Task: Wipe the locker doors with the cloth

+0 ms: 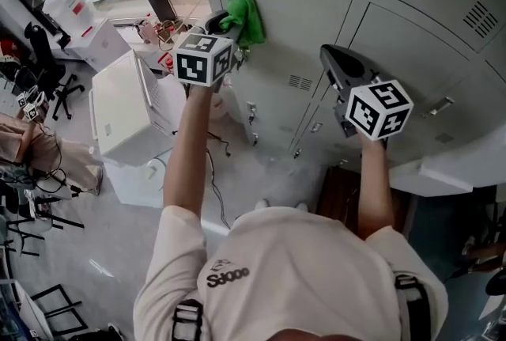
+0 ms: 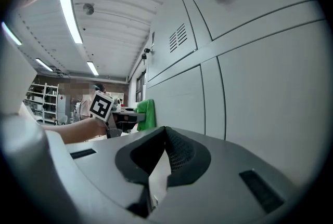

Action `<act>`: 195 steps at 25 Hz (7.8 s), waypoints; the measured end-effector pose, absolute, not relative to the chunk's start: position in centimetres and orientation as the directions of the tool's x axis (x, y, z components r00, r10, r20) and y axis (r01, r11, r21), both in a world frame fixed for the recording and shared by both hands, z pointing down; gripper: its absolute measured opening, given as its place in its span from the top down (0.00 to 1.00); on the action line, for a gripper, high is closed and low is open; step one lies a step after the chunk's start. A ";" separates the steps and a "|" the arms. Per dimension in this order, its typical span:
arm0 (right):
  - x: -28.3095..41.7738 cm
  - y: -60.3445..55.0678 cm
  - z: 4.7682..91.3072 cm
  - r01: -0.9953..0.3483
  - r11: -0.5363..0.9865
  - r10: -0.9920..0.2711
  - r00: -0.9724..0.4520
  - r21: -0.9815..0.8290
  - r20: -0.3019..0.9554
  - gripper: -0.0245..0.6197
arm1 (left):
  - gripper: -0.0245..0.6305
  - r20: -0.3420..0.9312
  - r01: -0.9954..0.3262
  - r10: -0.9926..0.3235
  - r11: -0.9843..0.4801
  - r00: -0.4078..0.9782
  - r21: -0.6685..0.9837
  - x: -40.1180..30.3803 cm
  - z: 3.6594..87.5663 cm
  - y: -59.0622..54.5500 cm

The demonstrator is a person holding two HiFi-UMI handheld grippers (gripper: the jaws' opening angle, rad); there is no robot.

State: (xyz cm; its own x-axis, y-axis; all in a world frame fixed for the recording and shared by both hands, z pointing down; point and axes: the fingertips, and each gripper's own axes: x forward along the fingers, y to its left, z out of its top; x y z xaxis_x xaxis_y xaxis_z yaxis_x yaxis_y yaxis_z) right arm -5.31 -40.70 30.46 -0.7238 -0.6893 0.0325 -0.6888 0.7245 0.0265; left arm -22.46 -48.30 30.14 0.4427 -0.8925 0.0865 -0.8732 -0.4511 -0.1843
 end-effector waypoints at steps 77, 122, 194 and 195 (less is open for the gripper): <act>-1.8 -37.9 35.0 -0.709 0.704 -0.707 -0.693 0.049 0.137 0.95 | 0.84 0.258 -0.969 -0.949 -0.216 0.179 -0.122 -29.5 47.8 -49.5; 3.5 -35.7 37.5 -0.793 0.609 -0.782 -0.602 -0.008 0.163 0.95 | 0.84 0.108 -0.869 -0.864 -0.494 0.492 0.005 -13.1 43.0 -47.2; -1.5 -36.7 32.8 -0.706 0.643 -0.752 -0.656 0.297 0.066 0.95 | 0.84 -0.040 -0.784 -0.842 -0.481 0.537 -0.391 -13.2 32.1 -35.2; -1.4 -36.7 32.8 -0.707 0.642 -0.752 -0.655 0.297 0.066 0.95 | 0.84 -0.039 -0.783 -0.842 -0.482 0.538 -0.393 -13.2 32.1 -35.2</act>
